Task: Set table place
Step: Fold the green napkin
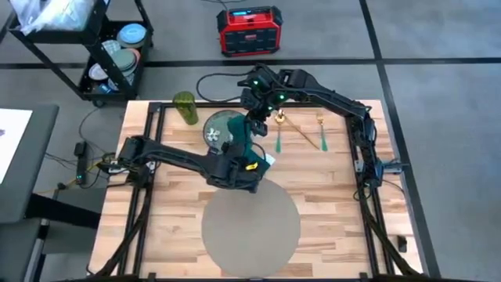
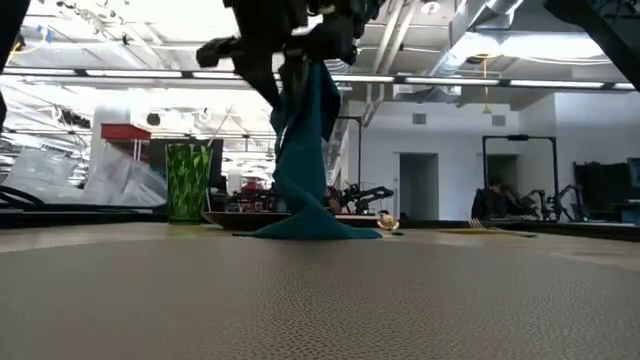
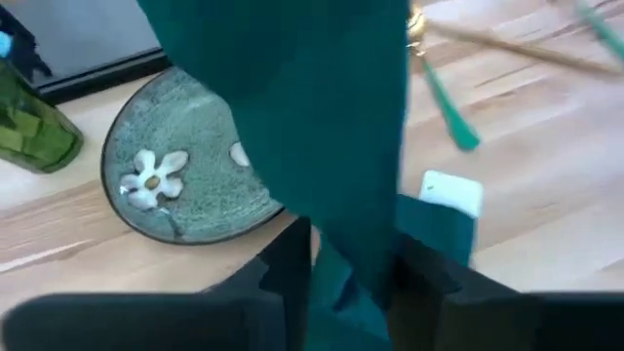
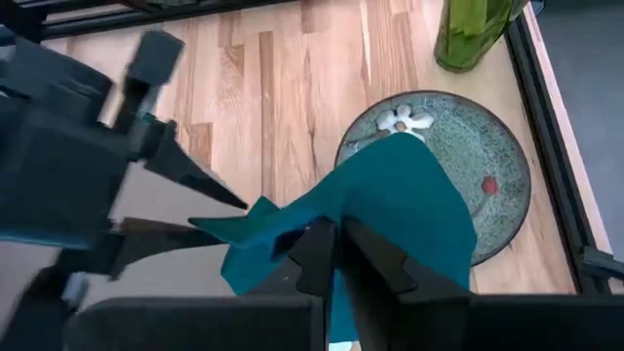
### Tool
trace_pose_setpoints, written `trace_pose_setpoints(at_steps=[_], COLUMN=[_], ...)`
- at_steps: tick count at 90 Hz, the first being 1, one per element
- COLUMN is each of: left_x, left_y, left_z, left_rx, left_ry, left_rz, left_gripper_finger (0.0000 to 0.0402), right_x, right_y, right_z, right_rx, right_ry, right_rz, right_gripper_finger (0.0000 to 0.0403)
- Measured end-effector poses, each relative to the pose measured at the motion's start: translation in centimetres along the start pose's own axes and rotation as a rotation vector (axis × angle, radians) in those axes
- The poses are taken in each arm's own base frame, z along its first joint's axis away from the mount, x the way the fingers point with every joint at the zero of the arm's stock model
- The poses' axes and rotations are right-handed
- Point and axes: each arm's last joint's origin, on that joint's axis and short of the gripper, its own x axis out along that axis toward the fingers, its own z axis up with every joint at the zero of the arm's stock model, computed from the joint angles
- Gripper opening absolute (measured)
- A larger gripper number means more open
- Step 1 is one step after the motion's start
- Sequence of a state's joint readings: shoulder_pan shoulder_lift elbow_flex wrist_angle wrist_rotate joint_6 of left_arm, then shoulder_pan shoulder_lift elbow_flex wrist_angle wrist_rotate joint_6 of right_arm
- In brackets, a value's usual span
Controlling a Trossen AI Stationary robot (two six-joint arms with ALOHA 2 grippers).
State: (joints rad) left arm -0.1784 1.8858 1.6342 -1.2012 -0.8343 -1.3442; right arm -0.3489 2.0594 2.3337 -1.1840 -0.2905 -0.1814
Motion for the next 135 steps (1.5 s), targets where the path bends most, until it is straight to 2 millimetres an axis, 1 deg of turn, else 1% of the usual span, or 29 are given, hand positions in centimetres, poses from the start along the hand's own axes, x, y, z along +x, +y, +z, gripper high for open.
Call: trace_pose_setpoints(at_steps=[4, 9, 20, 36, 49, 62, 71, 80, 86, 97, 109, 115, 126, 135], left_x=[0.0, -0.1, -0.4, -0.9, -3.0, -5.2, -6.1, -6.6, -7.0, -8.1, -9.4, -9.8, -9.9, -9.4], left_y=[0.0, 0.0, -0.1, 0.2, 1.7, 3.8, 4.7, 5.5, 5.9, 7.5, 9.6, 10.4, 10.5, 9.6], left_z=[0.1, 0.1, 0.3, 0.1, 0.6, 0.9, 1.5, 1.9, 2.3, 3.4, 4.8, 5.3, 5.6, 5.1], left_rx=[0.012, 0.02, 0.027, 0.085, 0.112, 0.151, 0.192, 0.253, 0.287, 0.324, 0.32, 0.311, 0.323, 0.326], left_ry=[-0.011, -0.037, -0.087, -0.083, -0.061, -0.038, -0.002, 0.038, 0.049, 0.054, 0.038, 0.036, 0.038, 0.02], left_rz=[-0.001, 0.001, 0.003, 0.011, 0.032, 0.083, 0.054, 0.034, 0.016, -0.028, -0.08, -0.096, -0.119, -0.16], left_gripper_finger=[0.0024, 0.0009, 0.0001, 0.0, 0.0, 0.0, 0.0, 0.0, 0.0, 0.0, 0.0, 0.0, 0.0001, 0.0003], right_x=[0.0, 0.1, 0.1, 0.1, 0.1, -0.8, -1.7, -1.9, -1.9, -1.9, -1.7, -2.0, -2.1, -1.9], right_y=[0.1, 0.3, 0.4, 0.3, 0.2, -0.8, -1.2, -1.3, -1.1, -0.5, 0.4, 0.9, 1.4, 1.4], right_z=[0.1, 0.2, 0.4, 0.6, 0.7, 0.1, -0.6, -1.1, -1.6, -2.2, -2.1, -2.1, -1.9, -1.9], right_rx=[-0.004, -0.012, -0.02, -0.026, -0.028, -0.003, 0.026, 0.053, 0.067, 0.079, 0.068, 0.078, 0.089, 0.095], right_ry=[-0.008, -0.019, -0.033, -0.057, -0.062, -0.036, 0.009, 0.059, 0.11, 0.178, 0.196, 0.19, 0.182, 0.179], right_rz=[0.0, 0.001, 0.001, -0.004, -0.007, -0.019, -0.022, -0.016, -0.007, 0.013, 0.025, 0.027, 0.03, 0.029], right_gripper_finger=[0.0012, 0.0009, 0.0002, 0.0001, 0.0, 0.0, 0.0, 0.0, 0.0, 0.0, 0.0, 0.0, 0.0, 0.0])
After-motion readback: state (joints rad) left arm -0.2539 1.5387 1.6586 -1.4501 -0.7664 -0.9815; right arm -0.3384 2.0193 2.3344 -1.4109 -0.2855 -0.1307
